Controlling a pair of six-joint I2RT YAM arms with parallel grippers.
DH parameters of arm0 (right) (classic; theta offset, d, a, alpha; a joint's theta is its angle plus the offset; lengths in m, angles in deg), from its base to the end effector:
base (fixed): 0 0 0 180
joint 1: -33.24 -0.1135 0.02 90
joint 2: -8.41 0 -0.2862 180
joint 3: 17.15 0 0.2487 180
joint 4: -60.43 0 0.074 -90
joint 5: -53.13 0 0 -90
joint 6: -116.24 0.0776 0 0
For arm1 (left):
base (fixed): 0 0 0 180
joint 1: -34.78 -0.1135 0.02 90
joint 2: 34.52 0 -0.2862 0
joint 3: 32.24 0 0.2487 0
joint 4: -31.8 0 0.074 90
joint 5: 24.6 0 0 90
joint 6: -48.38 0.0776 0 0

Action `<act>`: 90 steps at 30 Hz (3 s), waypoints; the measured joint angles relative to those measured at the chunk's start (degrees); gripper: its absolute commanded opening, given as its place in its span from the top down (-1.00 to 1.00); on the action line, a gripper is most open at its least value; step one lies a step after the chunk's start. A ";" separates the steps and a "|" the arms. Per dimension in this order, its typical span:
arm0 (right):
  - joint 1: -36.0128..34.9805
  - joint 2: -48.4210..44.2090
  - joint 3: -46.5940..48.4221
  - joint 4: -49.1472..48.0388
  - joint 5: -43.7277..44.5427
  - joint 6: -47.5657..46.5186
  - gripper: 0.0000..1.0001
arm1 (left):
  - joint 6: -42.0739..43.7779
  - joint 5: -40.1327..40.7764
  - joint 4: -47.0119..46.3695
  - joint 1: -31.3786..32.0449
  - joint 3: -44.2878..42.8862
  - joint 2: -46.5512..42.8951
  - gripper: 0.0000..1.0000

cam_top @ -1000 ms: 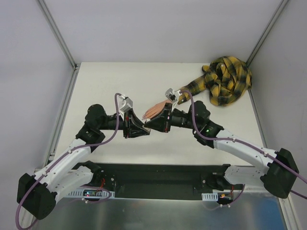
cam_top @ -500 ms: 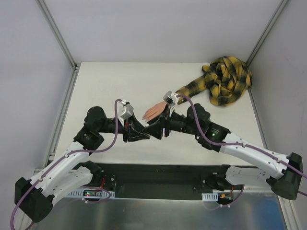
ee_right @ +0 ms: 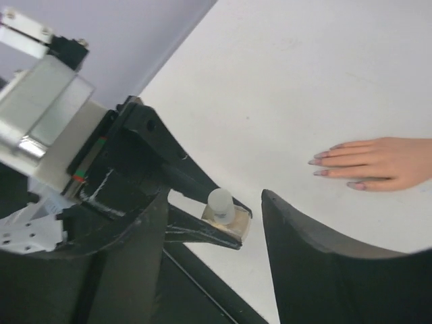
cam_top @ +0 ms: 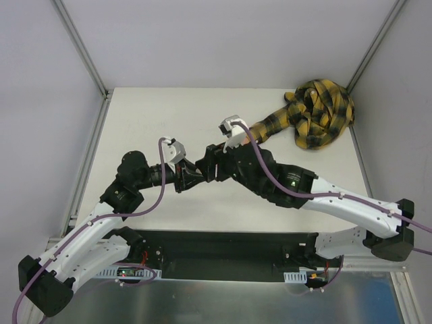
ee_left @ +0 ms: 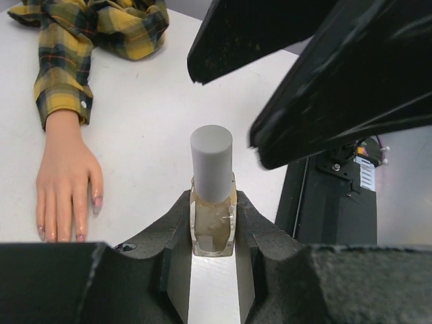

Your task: Paint the nails

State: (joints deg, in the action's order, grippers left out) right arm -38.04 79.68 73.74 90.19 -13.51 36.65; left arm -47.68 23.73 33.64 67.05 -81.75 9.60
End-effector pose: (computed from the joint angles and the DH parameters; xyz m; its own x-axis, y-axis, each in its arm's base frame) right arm 0.1271 0.2793 0.4425 -0.1900 -0.0440 -0.9808 -0.7217 0.6835 0.1092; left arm 0.1364 -0.1471 0.3443 -0.0493 -0.0622 -0.9968 0.9601 0.2723 -0.0644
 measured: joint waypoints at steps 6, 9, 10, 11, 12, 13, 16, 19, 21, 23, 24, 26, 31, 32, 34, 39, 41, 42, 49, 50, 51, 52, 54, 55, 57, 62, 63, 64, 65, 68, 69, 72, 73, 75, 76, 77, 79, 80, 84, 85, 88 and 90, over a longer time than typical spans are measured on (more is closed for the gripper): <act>-1.27 6.51 3.41 4.87 6.14 0.72 0.01 | 0.46 2.34 0.96 0.00 0.00 -0.04 1.00; -1.49 8.44 3.98 6.27 6.75 0.98 0.04 | 0.61 3.02 0.98 0.00 0.00 -0.31 1.00; -1.53 8.92 4.28 6.62 6.99 1.05 0.20 | 0.66 3.02 1.07 0.00 0.00 -0.35 1.00; -1.53 9.27 4.57 6.80 7.19 1.09 0.31 | 0.72 3.04 1.22 0.00 0.00 -0.39 1.00; -1.53 9.42 4.72 6.91 7.34 1.11 0.46 | 0.74 3.04 1.29 0.02 0.00 -0.39 1.00; -1.51 9.46 4.74 6.95 7.45 1.20 0.83 | 0.79 3.04 1.40 0.00 0.00 -0.39 1.00; -1.73 9.33 4.63 6.60 7.23 1.60 0.99 | 0.87 2.78 1.57 0.02 -0.02 -0.44 1.00; -0.74 7.52 1.79 3.67 4.28 0.35 1.00 | 1.03 1.66 1.90 0.00 -0.15 -0.42 1.00; 1.09 3.82 -4.15 -1.99 -2.03 -2.16 1.00 | 1.03 -0.90 2.25 -0.02 -0.15 -0.07 1.00; 4.66 -3.39 -16.20 -14.10 -15.19 -5.77 1.00 | 0.68 -5.95 2.84 -0.09 -0.20 0.66 1.00; 7.17 -7.08 -21.94 -19.45 -22.01 -6.40 1.00 | 0.17 -8.92 2.89 0.00 -0.20 1.38 1.00; 11.82 -10.99 -28.72 -26.29 -34.58 -6.56 1.00 | -1.05 -13.51 1.42 0.42 -0.20 2.82 1.00; 14.08 -10.58 -30.99 -32.24 -45.42 -7.98 1.00 | -3.58 -19.85 0.37 -0.35 -0.33 4.72 1.00; 14.03 -10.58 -30.99 -32.28 -45.88 -8.15 1.00 | -3.78 -20.50 0.35 -0.46 -0.35 4.79 1.00; 13.97 -10.60 -30.99 -32.33 -46.18 -8.39 0.96 | -3.89 -21.07 0.42 -0.48 -0.42 4.76 1.00; 12.87 -10.69 -29.38 -28.63 -40.59 -8.00 0.04 | -2.16 -16.44 2.03 -0.33 -0.74 4.28 1.00; 11.93 -10.60 -27.06 -24.11 -34.36 -6.49 -0.15 | -0.96 -12.52 2.19 0.00 -0.94 3.52 1.00; 11.47 -10.60 -25.29 -20.85 -29.62 -4.81 -0.18 | -0.28 -9.79 2.19 0.02 -1.03 2.97 1.00; 10.88 -7.61 -14.73 -7.93 -10.29 6.03 -0.74 | 3.02 4.81 3.50 0.02 -1.31 0.42 1.00; 10.32 -6.58 -13.31 -6.82 -8.33 6.78 -0.77 | 3.37 6.45 4.00 0.02 -1.36 0.26 1.00; 9.51 -5.46 -11.93 -5.84 -6.49 7.19 -0.78 | 3.65 7.58 4.42 0.02 -1.38 0.22 1.00; 8.59 -4.24 -10.51 -4.76 -5.01 7.52 -0.77 | 3.85 8.66 4.72 0.02 -1.38 0.17 1.00; 7.04 -1.88 -7.98 -2.99 -2.86 7.85 -0.74 | 3.98 9.97 5.20 0.04 -1.40 0.24 1.00; 6.25 -0.35 -6.43 -1.97 -1.84 8.04 -0.71 | 4.00 10.60 5.55 0.07 -1.51 0.44 1.00; 5.44 1.51 -4.92 -0.87 -0.50 8.61 -0.55 | 4.00 10.82 5.57 0.24 -1.75 0.96 1.00; 4.76 4.48 -3.08 3.06 4.57 11.65 -0.27 | 3.98 10.95 5.66 1.16 -1.86 1.29 1.00; 4.68 5.05 -2.54 3.61 5.05 12.35 -0.27 | 3.96 11.17 5.75 1.18 -1.88 1.31 1.00; 4.63 5.46 -1.99 4.22 5.53 12.81 -0.25 | 3.98 11.26 5.95 1.18 -1.88 1.42 1.00; 4.37 5.90 -1.49 4.68 6.10 13.31 -0.24 | 3.98 11.32 6.03 1.18 -1.88 1.46 1.00; 4.11 6.71 -0.68 5.49 6.88 14.40 -0.19 | 3.98 11.52 6.16 1.18 -1.90 1.51 1.00; 4.04 6.95 -0.42 5.60 7.04 14.58 -0.18 | 3.98 11.63 6.23 1.18 -1.90 1.51 1.00; 4.00 8.09 0.55 5.73 7.28 14.91 -0.08 | 3.98 11.76 6.49 1.27 -1.92 1.51 1.00; 4.02 8.57 0.83 5.70 7.28 14.97 -0.05 | 3.98 11.78 6.54 1.46 -1.92 1.51 1.00; 4.02 9.46 1.22 5.64 7.13 15.15 0.07 | 3.98 11.76 6.60 1.57 -1.92 1.51 1.00; 4.02 9.90 1.36 5.42 6.88 15.32 0.12 | 3.98 11.76 6.69 1.57 -1.92 1.51 1.00; 4.02 10.34 1.51 5.27 6.54 15.58 0.23 | 3.98 11.76 6.91 1.57 -1.92 1.51 1.00; 4.02 10.97 1.55 4.70 5.68 16.04 0.51 | 4.00 11.76 7.06 1.57 -1.92 1.51 1.00; 3.98 11.19 1.57 4.31 5.25 16.17 0.60 | 4.00 11.72 7.21 1.57 -1.92 1.51 1.00; 4.00 10.84 0.87 2.80 3.87 16.11 0.99 | 4.00 10.95 7.34 1.79 -1.92 1.51 1.00; 4.31 10.34 -0.09 1.81 2.99 15.58 1.00 | 4.00 10.56 7.43 1.77 -1.92 1.57 1.00; 6.43 5.66 -7.89 -5.79 -6.49 9.64 1.00 | 4.09 5.57 8.81 1.53 -1.92 2.05 1.00; 9.55 -0.13 -17.05 -15.76 -20.65 3.15 1.00 | 3.48 -0.70 8.31 1.27 -1.92 2.78 1.00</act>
State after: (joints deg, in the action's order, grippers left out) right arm -28.49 79.54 56.69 74.43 -34.17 39.80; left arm -44.21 23.03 41.95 68.32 -83.68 12.37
